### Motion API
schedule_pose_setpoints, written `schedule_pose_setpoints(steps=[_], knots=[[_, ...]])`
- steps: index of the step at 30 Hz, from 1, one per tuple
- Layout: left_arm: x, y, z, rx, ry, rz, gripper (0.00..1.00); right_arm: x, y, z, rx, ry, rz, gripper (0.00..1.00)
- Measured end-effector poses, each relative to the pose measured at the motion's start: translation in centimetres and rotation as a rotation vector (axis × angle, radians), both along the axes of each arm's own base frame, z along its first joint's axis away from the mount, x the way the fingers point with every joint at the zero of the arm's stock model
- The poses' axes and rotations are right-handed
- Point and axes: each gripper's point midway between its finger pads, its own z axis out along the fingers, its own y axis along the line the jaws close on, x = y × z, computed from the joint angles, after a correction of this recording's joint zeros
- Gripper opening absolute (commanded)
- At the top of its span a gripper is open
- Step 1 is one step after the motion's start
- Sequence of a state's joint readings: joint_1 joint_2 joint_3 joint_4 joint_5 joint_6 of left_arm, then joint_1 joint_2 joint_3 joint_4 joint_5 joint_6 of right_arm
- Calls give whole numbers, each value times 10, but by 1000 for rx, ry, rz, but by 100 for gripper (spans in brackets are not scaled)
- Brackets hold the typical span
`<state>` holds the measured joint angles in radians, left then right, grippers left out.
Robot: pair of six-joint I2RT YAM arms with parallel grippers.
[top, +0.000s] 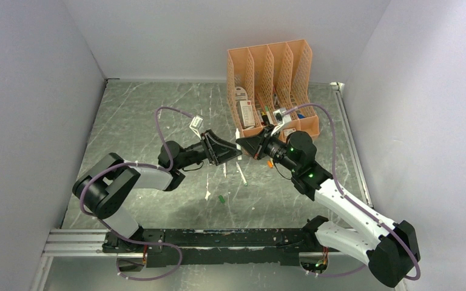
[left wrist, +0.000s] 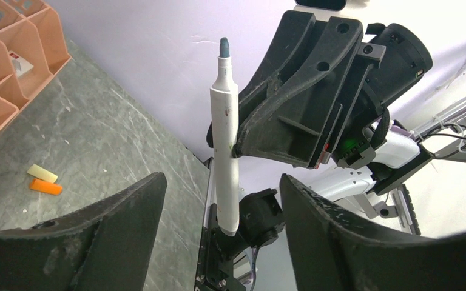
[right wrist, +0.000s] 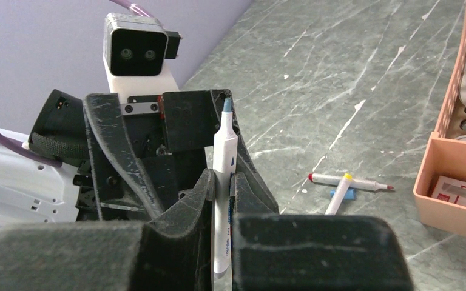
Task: Insert the pens into the pen caps
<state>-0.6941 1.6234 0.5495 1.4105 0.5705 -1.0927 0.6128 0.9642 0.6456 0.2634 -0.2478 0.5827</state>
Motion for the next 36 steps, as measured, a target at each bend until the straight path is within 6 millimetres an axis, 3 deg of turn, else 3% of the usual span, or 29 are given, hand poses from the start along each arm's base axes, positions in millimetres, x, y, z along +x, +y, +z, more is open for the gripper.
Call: schedule_pose_setpoints(steps=[2, 6, 9, 11, 14, 16, 18, 23, 29, 32, 35, 36], knots=[[0, -1, 2, -3, -4, -1, 55, -1, 1, 2, 5, -5, 3, 0], [-1, -3, 5, -8, -13, -4, 35, -2, 3, 6, 18, -13, 13, 0], [-2, -4, 4, -6, -23, -5, 12, -1, 3, 5, 19, -14, 14, 0], [-2, -4, 4, 0, -38, 2, 7, 0, 4, 4, 16, -10, 12, 2], [-1, -4, 5, 16, -65, 13, 7, 0, 4, 4, 18, -12, 10, 44], [-1, -4, 3, 44, -88, 21, 7, -1, 4, 5, 20, -14, 13, 53], [-1, -7, 2, 84, -117, 17, 7, 0, 4, 5, 18, -15, 10, 55], [0, -16, 4, 159, -202, -27, 7, 1, 2, 4, 4, -25, -2, 51], [-15, -17, -5, 191, -230, -111, 7, 3, -1, 2, -11, -30, -18, 43], [-18, -16, -8, 196, -234, -131, 7, 4, -2, 3, -15, -40, -27, 27], [-20, -16, -11, 202, -231, -140, 7, 4, -3, 3, -23, -45, -28, 1], [-20, -16, -12, 205, -228, -141, 8, 3, -2, 3, -21, -45, -24, 0]])
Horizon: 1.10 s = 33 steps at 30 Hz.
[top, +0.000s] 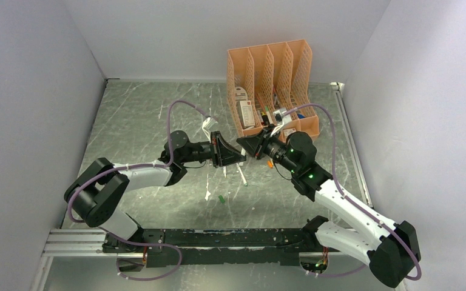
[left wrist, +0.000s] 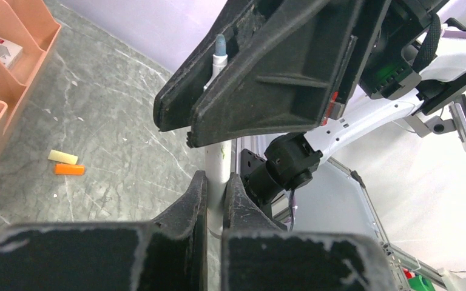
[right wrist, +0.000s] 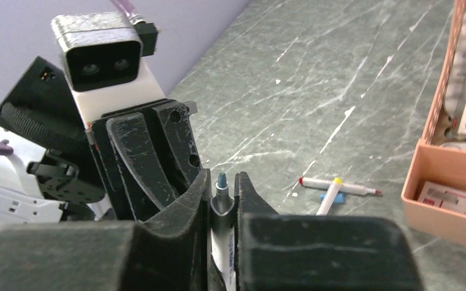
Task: Insert the pens into the pen caps
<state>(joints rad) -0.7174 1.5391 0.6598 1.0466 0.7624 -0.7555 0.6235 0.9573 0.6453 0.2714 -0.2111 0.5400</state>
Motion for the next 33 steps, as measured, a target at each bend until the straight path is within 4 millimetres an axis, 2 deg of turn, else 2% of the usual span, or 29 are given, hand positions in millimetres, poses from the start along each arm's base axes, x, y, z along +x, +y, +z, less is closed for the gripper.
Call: schedule_pose_setpoints(steps=[3, 4, 5, 7, 13, 18, 19, 21, 22, 24, 27, 28, 30, 33], knots=[[-1, 0, 0, 1, 0, -3, 35, -1, 0, -1, -1, 5, 2, 0], [0, 0, -1, 1, 1, -2, 41, -1, 1, -1, 0, 7, 4, 0], [0, 0, -1, 0, -1, -1, 46, -1, 1, -1, 1, 7, 4, 0], [1, 0, 1, -6, -4, 6, 48, -1, 1, -1, 5, 11, 4, 0], [8, 0, 5, -21, -7, 46, 43, -1, 1, 0, 20, 23, 3, 0], [12, -1, 6, -28, 2, 74, 32, -2, 2, 0, 32, 37, 1, 0], [12, -2, 7, -32, 4, 76, 29, -1, 2, 0, 33, 39, -1, 0], [12, -3, 8, -43, 7, 76, 11, -1, 1, -1, 39, 41, -6, 0], [12, -4, 8, -47, 11, 76, 7, 0, 1, -2, 41, 44, -11, 0], [13, -5, 6, -50, 25, 76, 7, 1, -1, -5, 43, 51, -22, 0], [14, -6, 4, -56, 38, 75, 7, 3, -3, -8, 46, 59, -36, 35], [14, -6, 3, -57, 41, 75, 7, 3, -3, -8, 49, 63, -41, 43], [15, -6, 2, -57, 45, 84, 7, 3, -5, -10, 48, 70, -55, 52], [18, -4, -2, -36, 27, 106, 7, 4, -18, -8, 33, 63, -122, 53]])
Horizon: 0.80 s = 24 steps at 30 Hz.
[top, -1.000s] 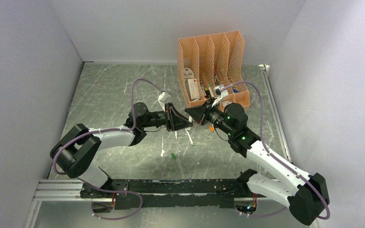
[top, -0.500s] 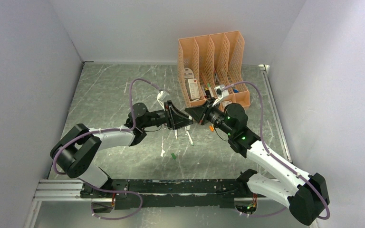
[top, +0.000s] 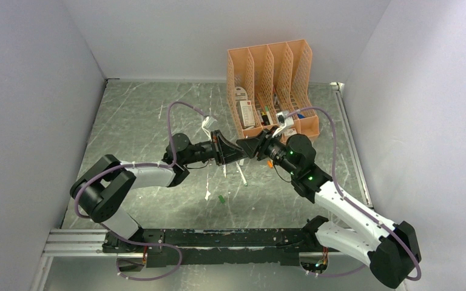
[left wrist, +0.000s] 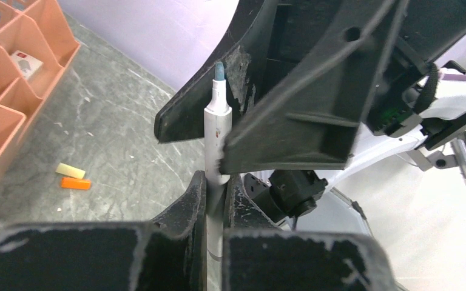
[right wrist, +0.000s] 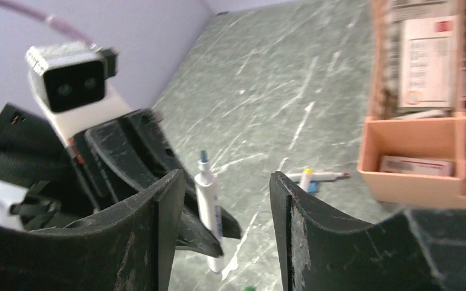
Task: Insert the pens into the pen caps
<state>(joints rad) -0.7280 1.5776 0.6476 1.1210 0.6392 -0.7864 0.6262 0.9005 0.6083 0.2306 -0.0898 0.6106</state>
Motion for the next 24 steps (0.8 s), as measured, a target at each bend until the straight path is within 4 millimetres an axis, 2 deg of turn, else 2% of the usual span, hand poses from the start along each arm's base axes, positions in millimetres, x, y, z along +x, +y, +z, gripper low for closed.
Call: schedule_pose_setpoints(steps=[4, 6, 8, 10, 13, 15, 18, 24], knots=[[5, 14, -7, 69, -45, 45, 7, 7, -35, 2, -46, 2, -176, 53], [12, 25, -6, 102, -79, 73, 7, 12, -52, -7, -100, 30, -265, 53], [20, 37, -7, 133, -100, 101, 7, 18, -65, -26, -179, 85, -328, 45], [27, 48, -11, 167, -111, 123, 7, 23, -73, -54, -290, 178, -364, 31], [31, 59, -19, 211, -112, 145, 7, 28, -82, -107, -444, 334, -383, 14], [28, 61, -24, 232, -109, 140, 7, 22, -89, -146, -542, 449, -379, 3], [26, 62, -34, 259, -92, 132, 7, 14, -96, -177, -609, 537, -375, 0], [19, 65, -46, 278, -68, 114, 7, 14, -102, -207, -651, 625, -372, 0]])
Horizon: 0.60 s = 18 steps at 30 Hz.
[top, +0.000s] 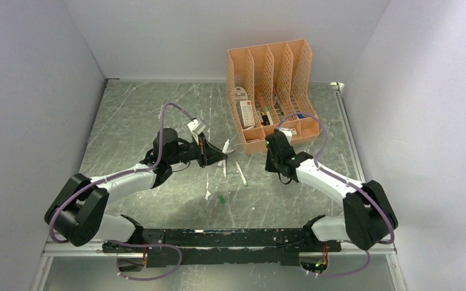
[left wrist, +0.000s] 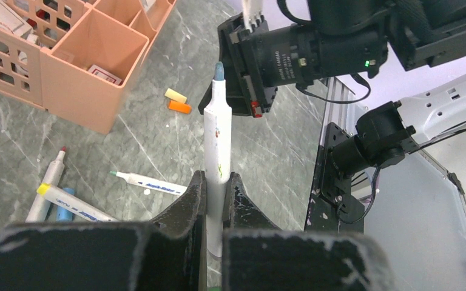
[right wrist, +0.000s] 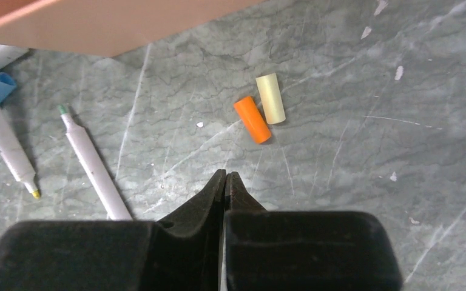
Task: Insert the pens into the pen caps
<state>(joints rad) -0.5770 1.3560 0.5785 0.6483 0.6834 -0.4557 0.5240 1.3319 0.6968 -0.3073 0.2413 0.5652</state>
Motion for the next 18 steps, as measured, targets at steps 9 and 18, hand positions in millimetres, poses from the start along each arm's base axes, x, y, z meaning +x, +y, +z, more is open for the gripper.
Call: schedule_pose_setpoints(steps=[9, 18], knots=[[-2, 1, -6, 14, 11, -3, 7, -5, -4, -30, 10, 70, -7, 0], [-3, 2, -12, 35, 26, -4, 7, 3, -23, -37, 21, 75, -73, 0]])
